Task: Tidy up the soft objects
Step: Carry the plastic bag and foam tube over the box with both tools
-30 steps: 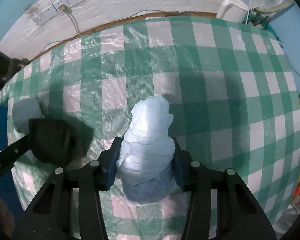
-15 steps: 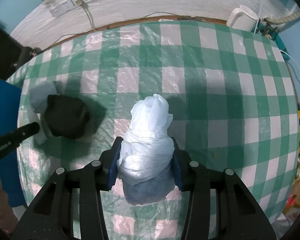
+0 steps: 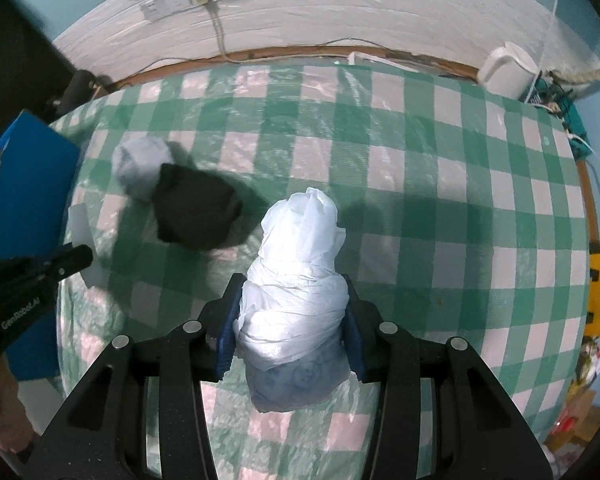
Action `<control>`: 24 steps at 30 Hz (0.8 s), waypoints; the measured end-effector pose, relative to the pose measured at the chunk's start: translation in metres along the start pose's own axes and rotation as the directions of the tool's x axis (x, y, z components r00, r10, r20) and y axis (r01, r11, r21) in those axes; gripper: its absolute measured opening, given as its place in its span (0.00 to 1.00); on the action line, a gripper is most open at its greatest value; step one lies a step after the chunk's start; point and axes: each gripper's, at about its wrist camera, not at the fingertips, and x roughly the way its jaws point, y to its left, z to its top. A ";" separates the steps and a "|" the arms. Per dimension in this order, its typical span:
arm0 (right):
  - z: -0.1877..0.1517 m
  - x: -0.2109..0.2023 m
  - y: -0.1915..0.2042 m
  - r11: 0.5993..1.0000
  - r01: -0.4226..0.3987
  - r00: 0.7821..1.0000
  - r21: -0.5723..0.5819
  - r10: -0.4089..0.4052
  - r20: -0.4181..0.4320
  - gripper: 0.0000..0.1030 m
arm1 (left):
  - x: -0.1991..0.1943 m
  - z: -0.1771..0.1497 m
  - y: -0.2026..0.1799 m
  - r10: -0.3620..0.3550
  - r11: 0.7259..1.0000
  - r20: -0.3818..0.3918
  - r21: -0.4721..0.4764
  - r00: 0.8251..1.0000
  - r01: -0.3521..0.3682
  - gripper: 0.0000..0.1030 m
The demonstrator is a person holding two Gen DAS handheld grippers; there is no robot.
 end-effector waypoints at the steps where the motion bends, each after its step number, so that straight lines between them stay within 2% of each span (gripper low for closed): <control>1: -0.001 -0.002 0.002 1.000 -0.003 1.000 -0.007 0.003 0.001 0.43 | -0.003 -0.002 0.000 0.008 1.000 0.005 0.010 1.000 -0.008 0.09; 10: -0.006 -0.024 0.021 0.997 -0.021 0.999 -0.072 0.024 0.031 0.43 | -0.027 -0.023 -0.002 0.078 0.993 0.055 0.081 0.995 -0.083 0.09; 15: -0.009 -0.035 0.029 0.995 -0.023 0.998 -0.100 0.028 0.049 0.43 | -0.042 -0.032 0.000 0.091 0.989 0.092 0.106 0.992 -0.101 0.09; 19: -0.014 -0.043 0.036 0.990 -0.015 0.998 -0.137 0.023 0.061 0.43 | -0.052 -0.039 0.001 0.137 0.979 0.132 0.132 0.982 -0.155 0.09; 24: -0.017 -0.053 0.046 0.985 -0.015 0.997 -0.174 0.029 0.074 0.43 | -0.064 -0.046 0.000 0.162 0.971 0.164 0.149 0.973 -0.187 0.09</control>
